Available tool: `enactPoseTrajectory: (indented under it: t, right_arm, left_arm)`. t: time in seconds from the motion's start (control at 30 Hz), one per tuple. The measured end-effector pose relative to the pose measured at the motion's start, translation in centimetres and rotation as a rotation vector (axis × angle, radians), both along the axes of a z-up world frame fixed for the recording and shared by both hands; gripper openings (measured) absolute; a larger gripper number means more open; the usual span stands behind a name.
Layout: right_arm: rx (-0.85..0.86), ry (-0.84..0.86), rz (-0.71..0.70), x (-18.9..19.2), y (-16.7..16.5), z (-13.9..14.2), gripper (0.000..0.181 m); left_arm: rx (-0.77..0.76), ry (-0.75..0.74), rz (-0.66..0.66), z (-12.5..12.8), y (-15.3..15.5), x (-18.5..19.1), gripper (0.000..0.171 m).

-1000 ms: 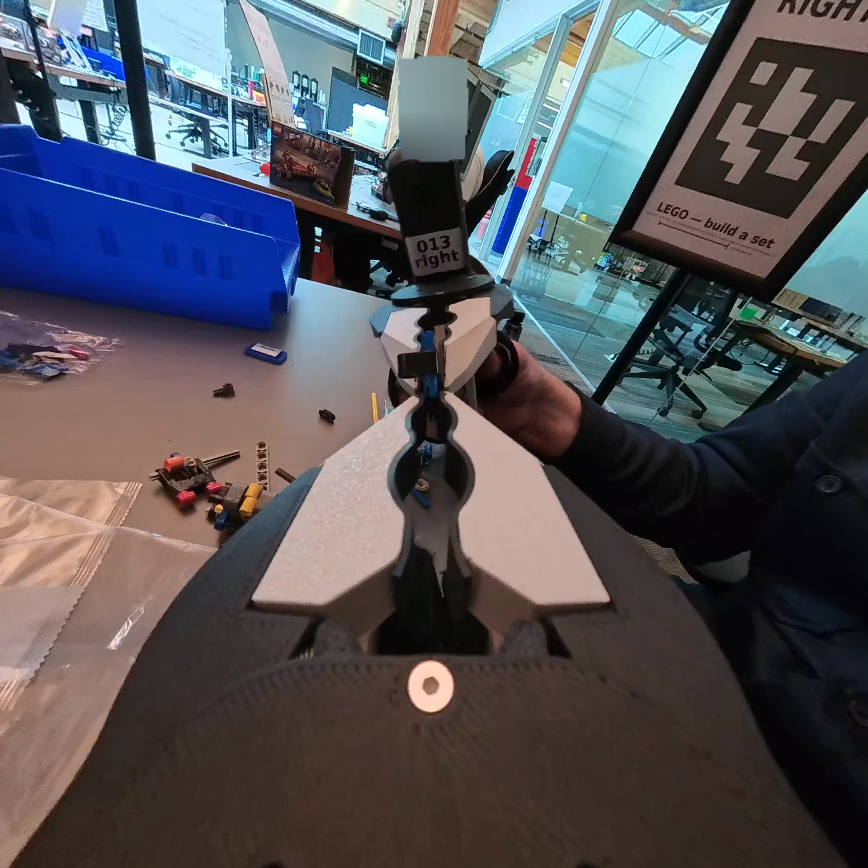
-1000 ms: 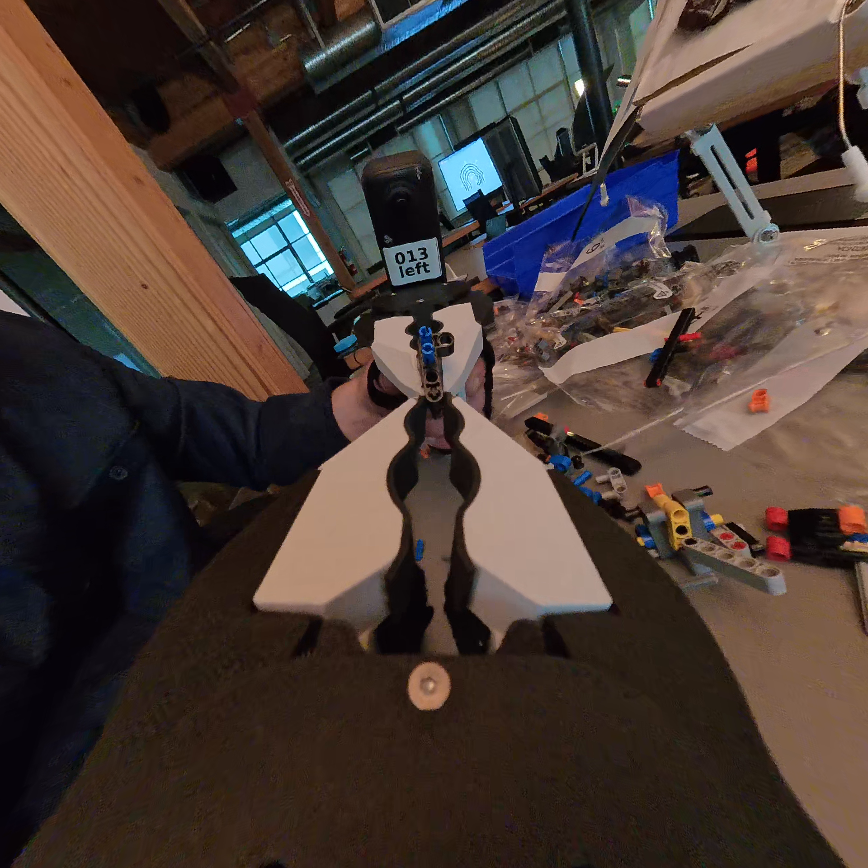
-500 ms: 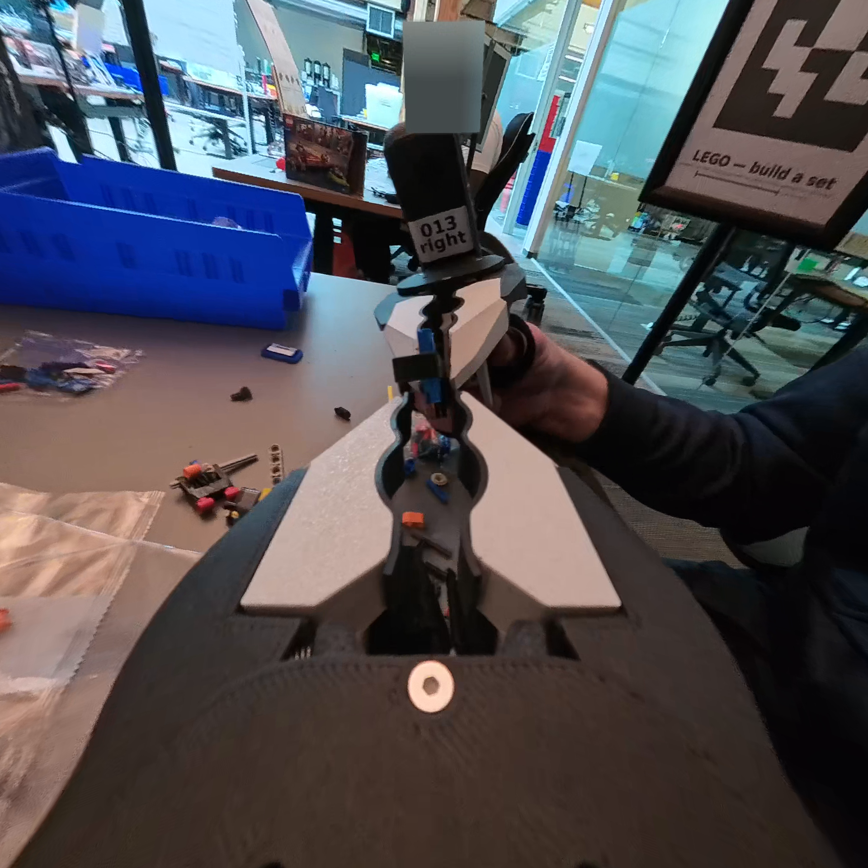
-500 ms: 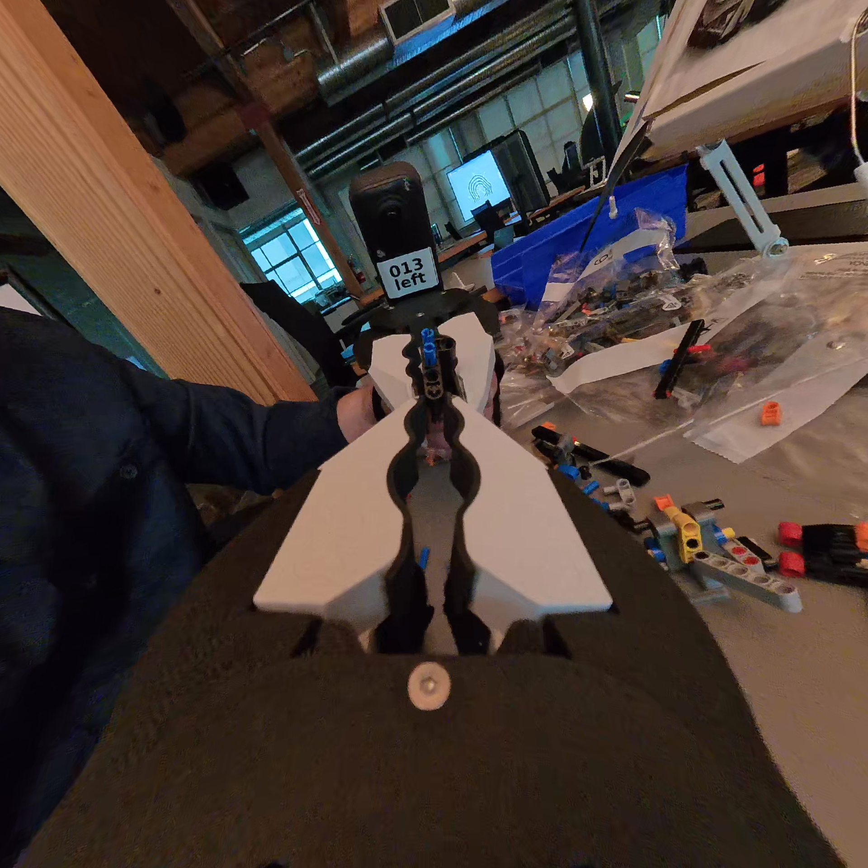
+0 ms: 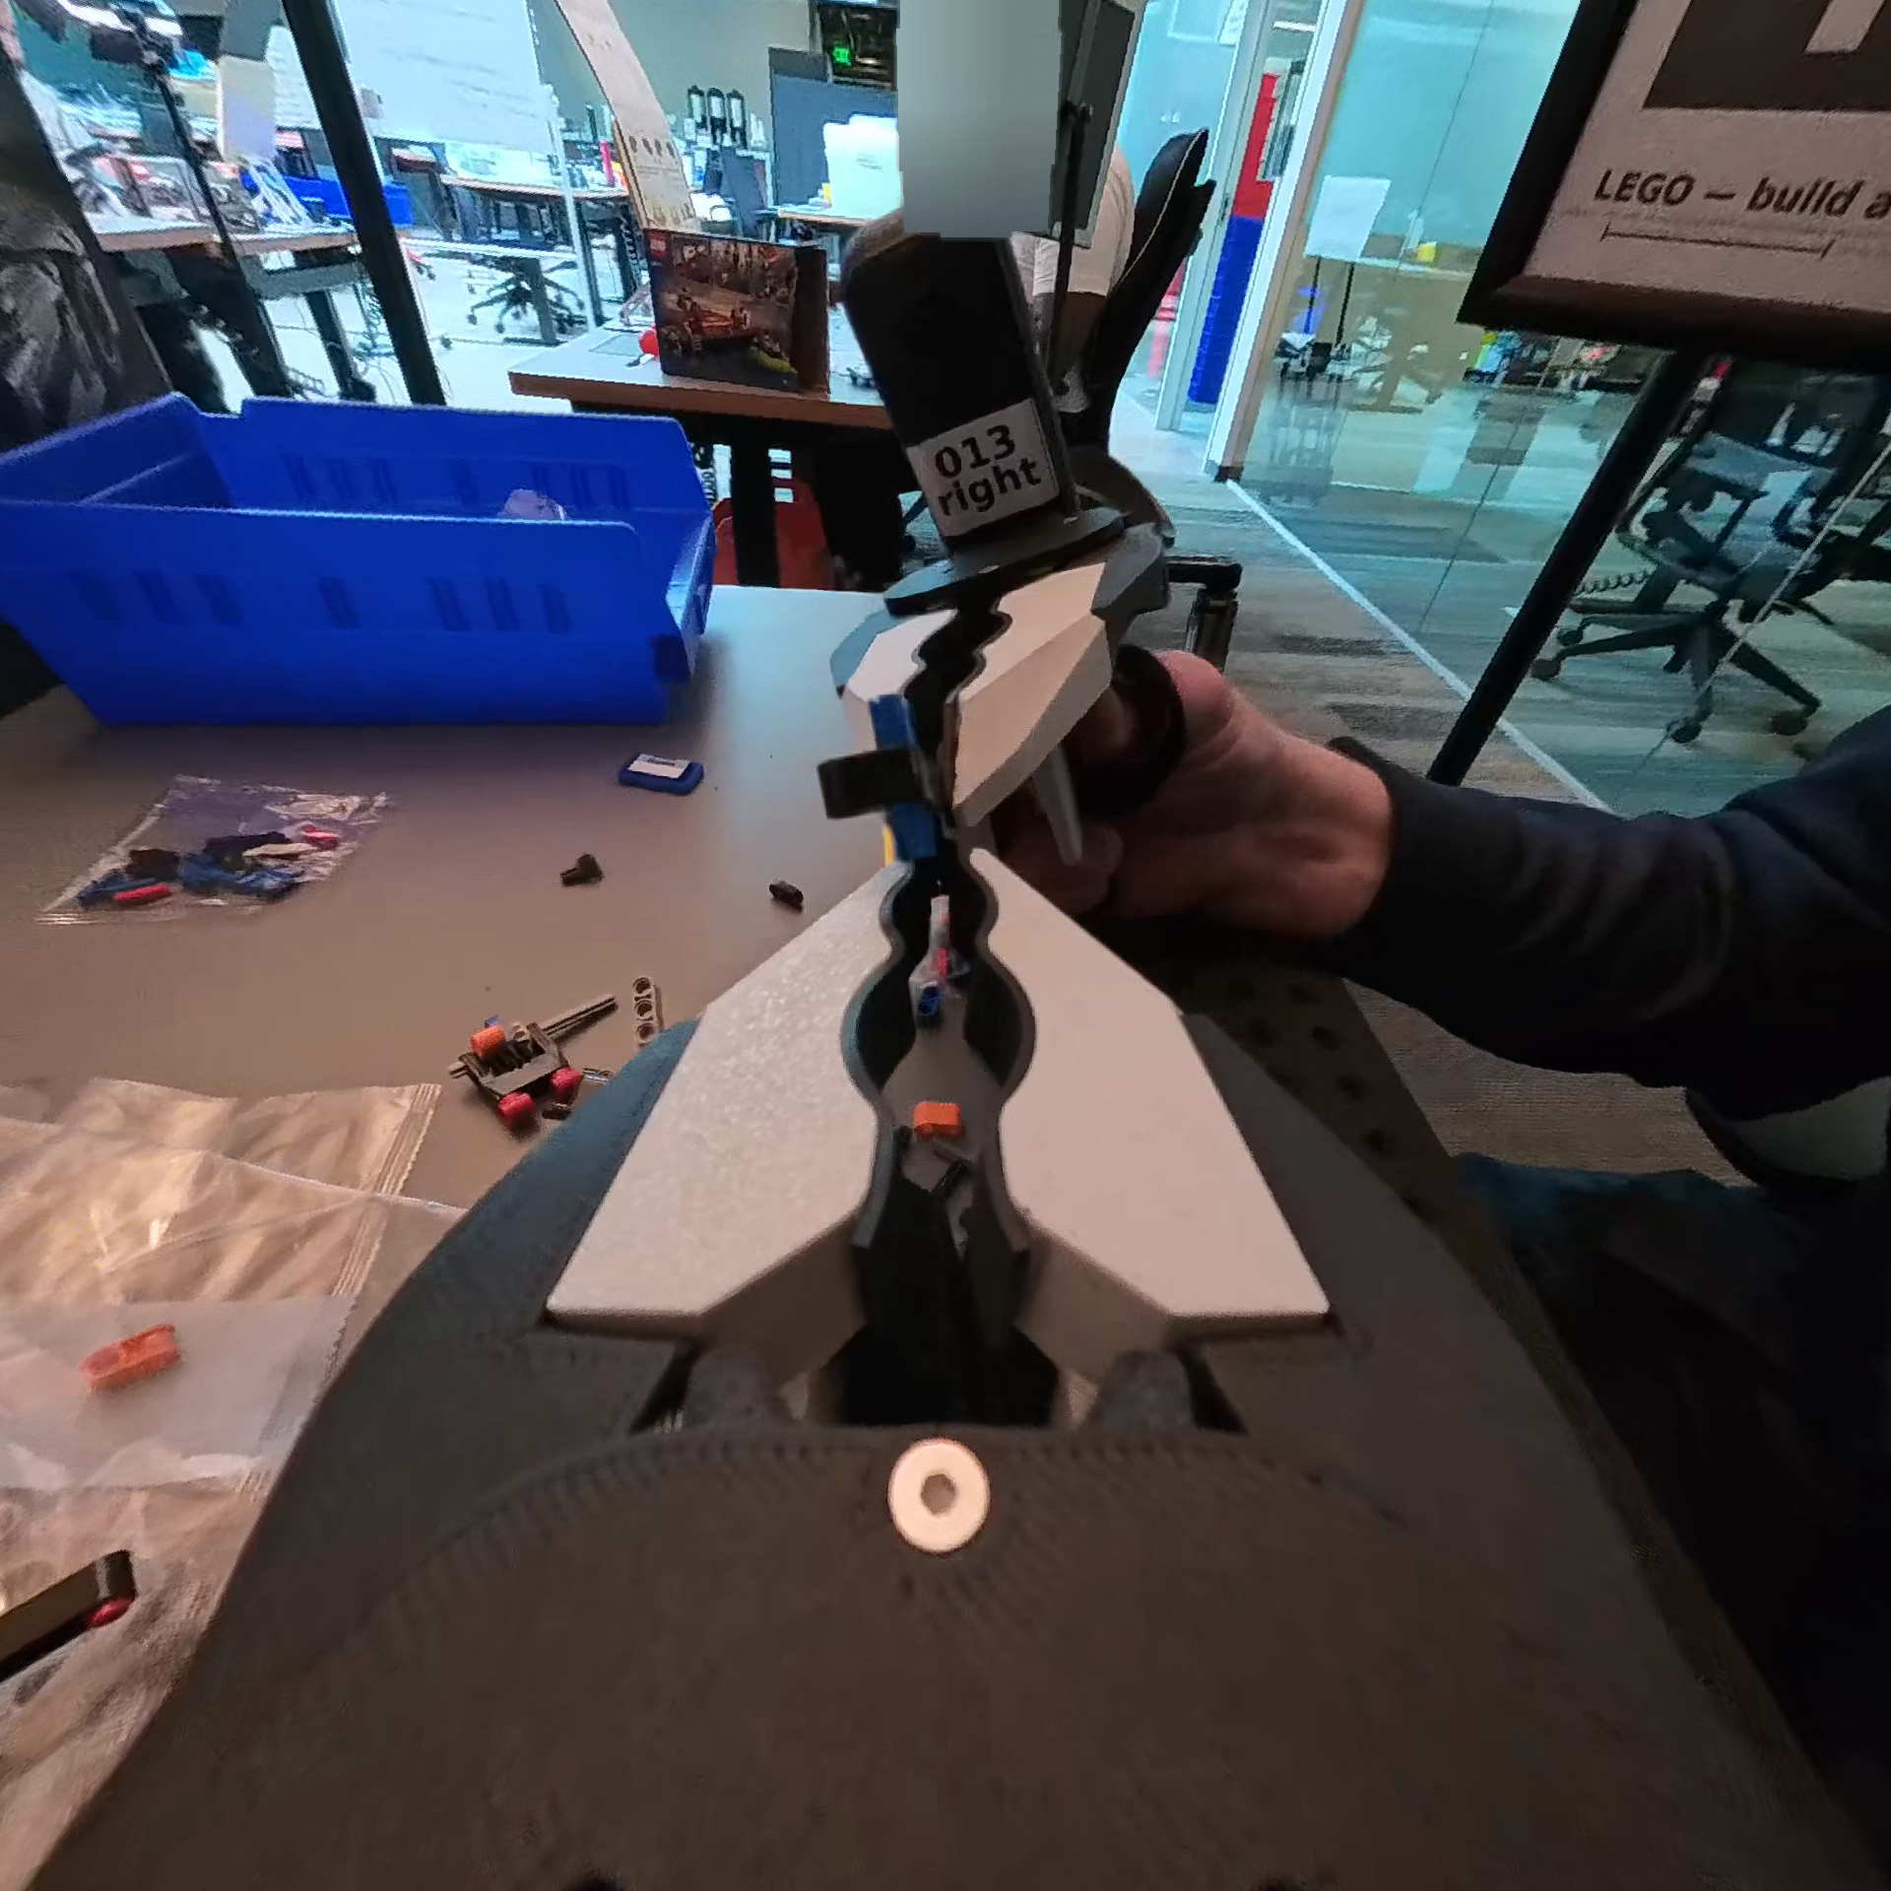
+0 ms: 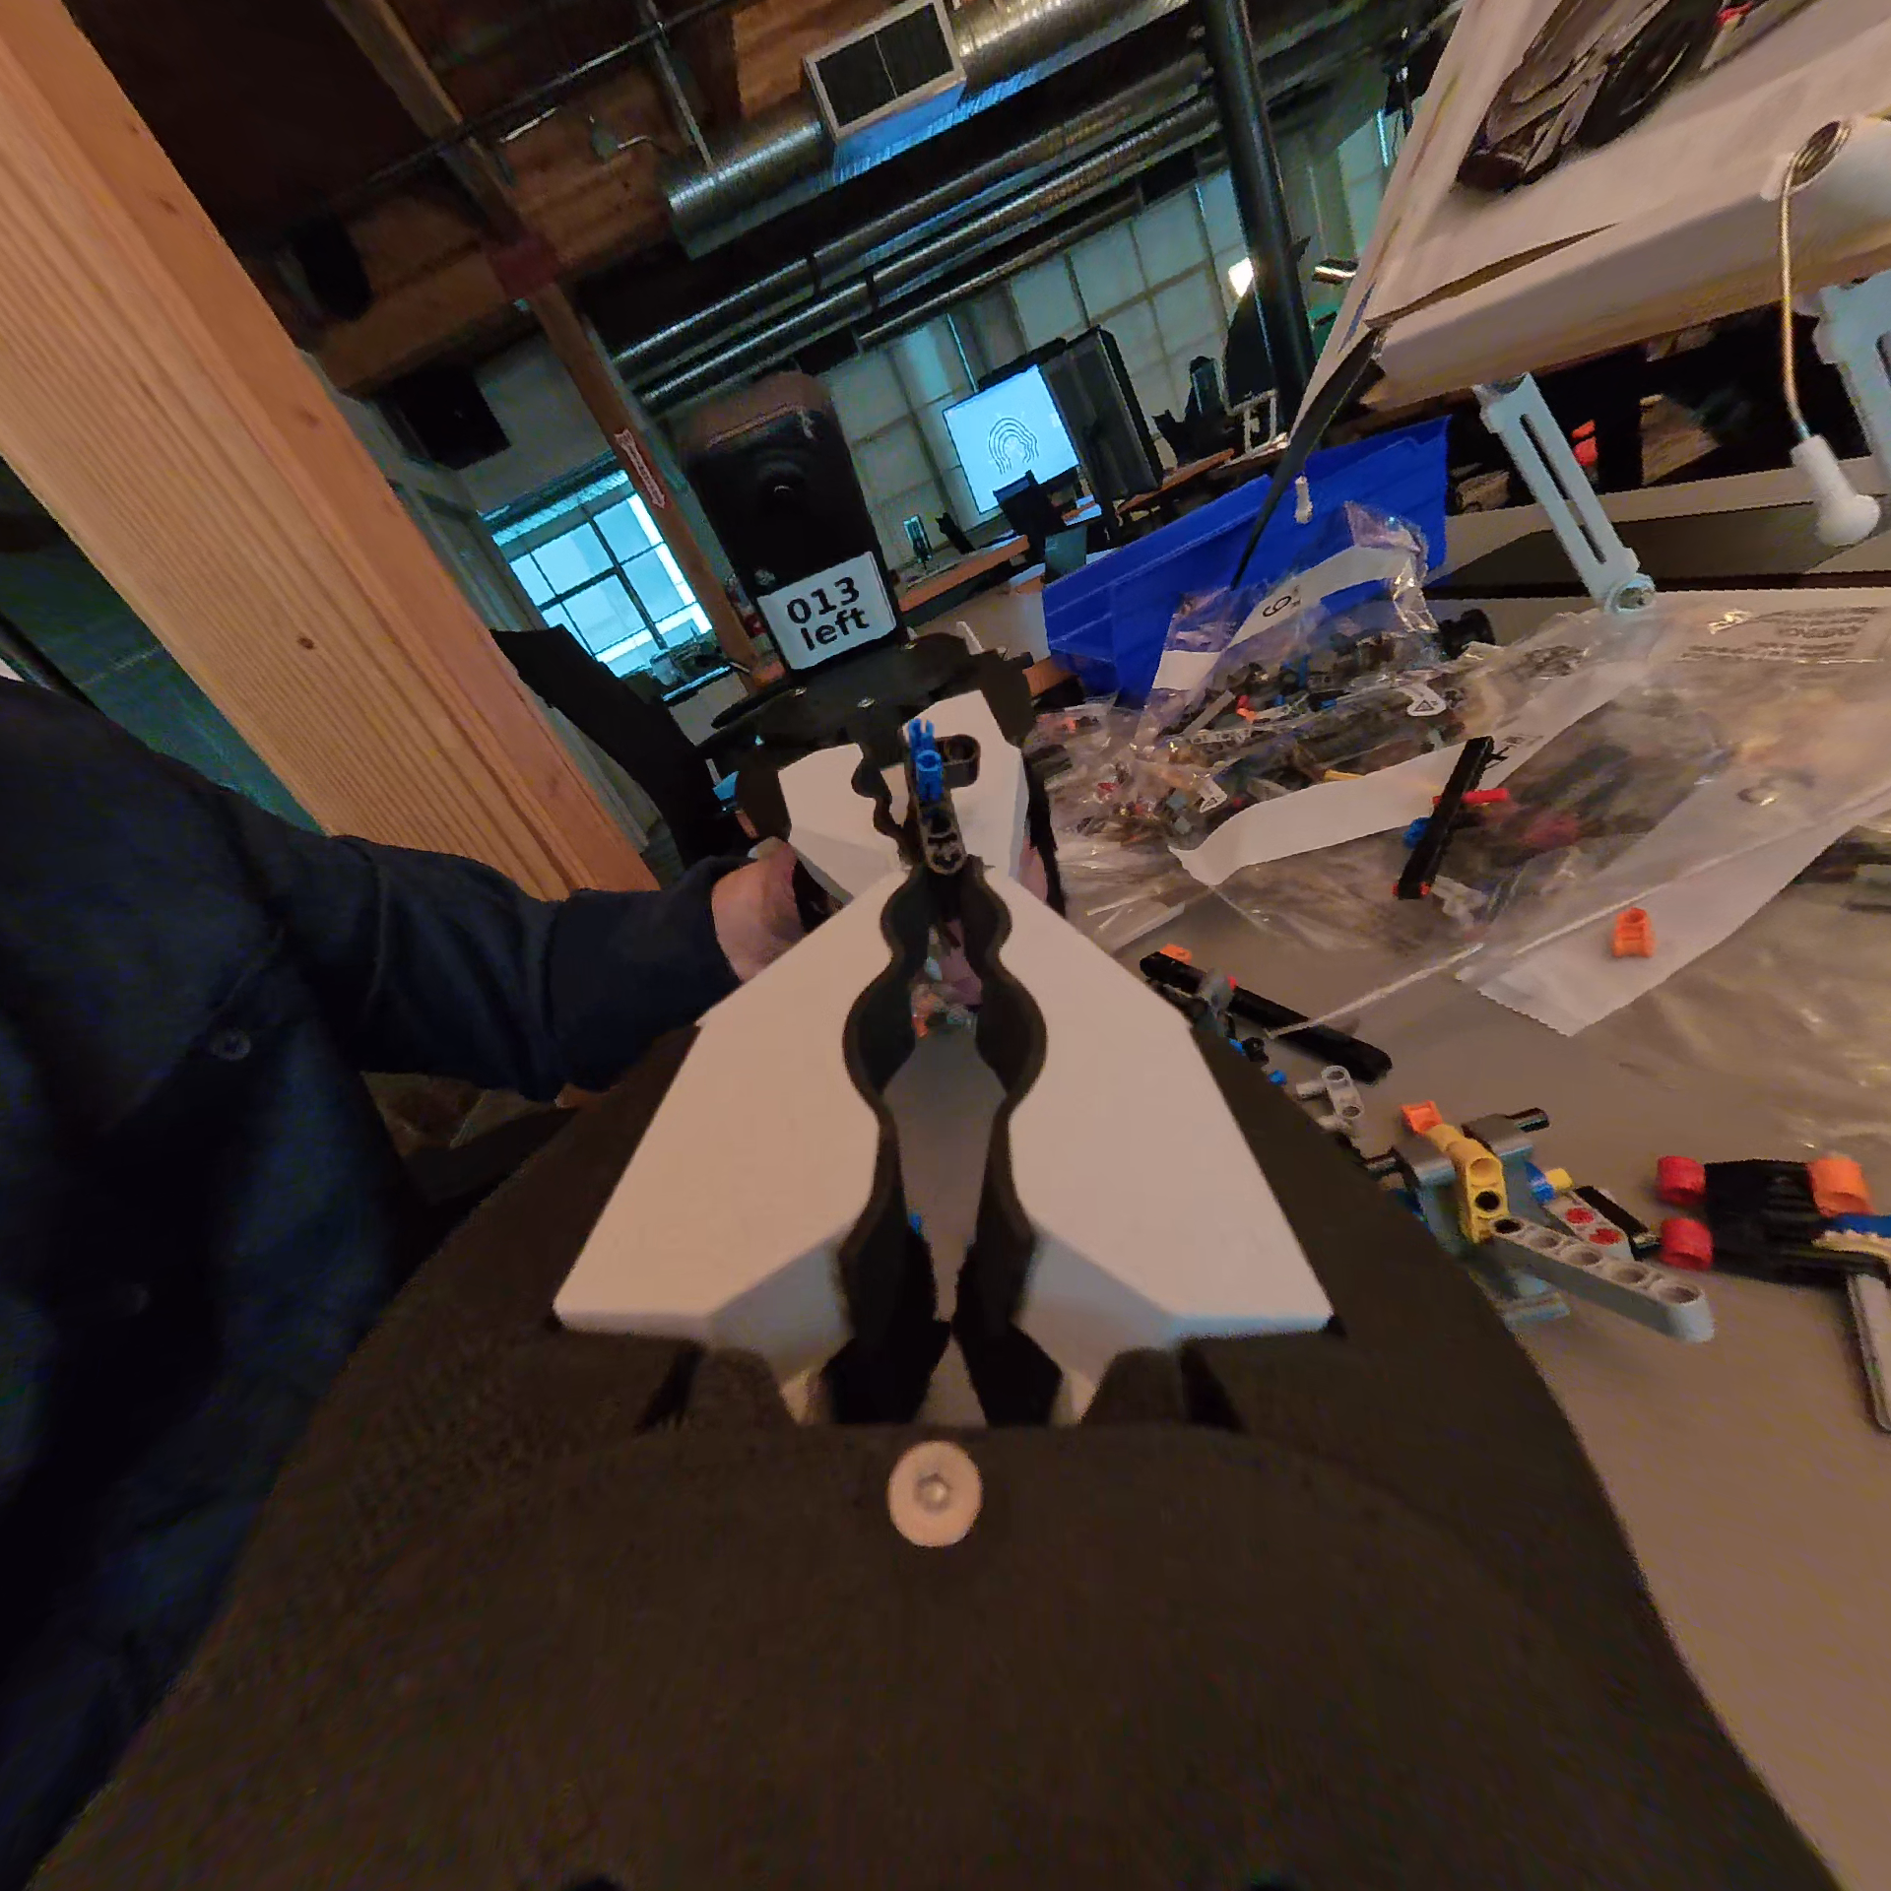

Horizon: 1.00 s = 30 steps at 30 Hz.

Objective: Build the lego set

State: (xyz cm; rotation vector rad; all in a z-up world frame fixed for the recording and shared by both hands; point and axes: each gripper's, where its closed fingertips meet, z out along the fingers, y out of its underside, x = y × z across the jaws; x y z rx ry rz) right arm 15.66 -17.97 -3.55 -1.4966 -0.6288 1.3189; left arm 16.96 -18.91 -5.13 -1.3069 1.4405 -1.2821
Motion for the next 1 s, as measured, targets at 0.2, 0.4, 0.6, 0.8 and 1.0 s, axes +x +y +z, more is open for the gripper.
enactPoseTrajectory:
  t: [0.2, 0.4, 0.6, 0.8, 1.0]
  right_arm:
    - [-0.008, 0.037, 0.009, 0.2, 0.0, 0.3, 0.003]
    - [0.002, 0.021, 0.023, -0.1, -0.3, 0.2, 0.003]
    - [0.02, 0.177, -0.071, 3.5, 0.3, 1.8, 0.0]
    - [0.051, -0.058, -0.031, 1.4, -0.1, -0.5, 0.0]
    - [0.114, -0.232, -0.138, -0.7, 0.3, -2.0, 0.02]
  left_arm:
    - [0.065, 0.002, 0.033, 0.2, 0.0, 0.0, 0.003]
    - [0.097, 0.015, 0.033, 0.3, -0.1, -0.6, 0.003]
    - [0.126, 0.025, 0.045, 0.5, 0.6, -2.9, 0.002]
    - [0.067, 0.076, 0.011, -0.8, 0.6, -3.5, 0.003]
    - [0.094, 0.121, 0.075, -1.8, 1.3, -2.9, 0.003]
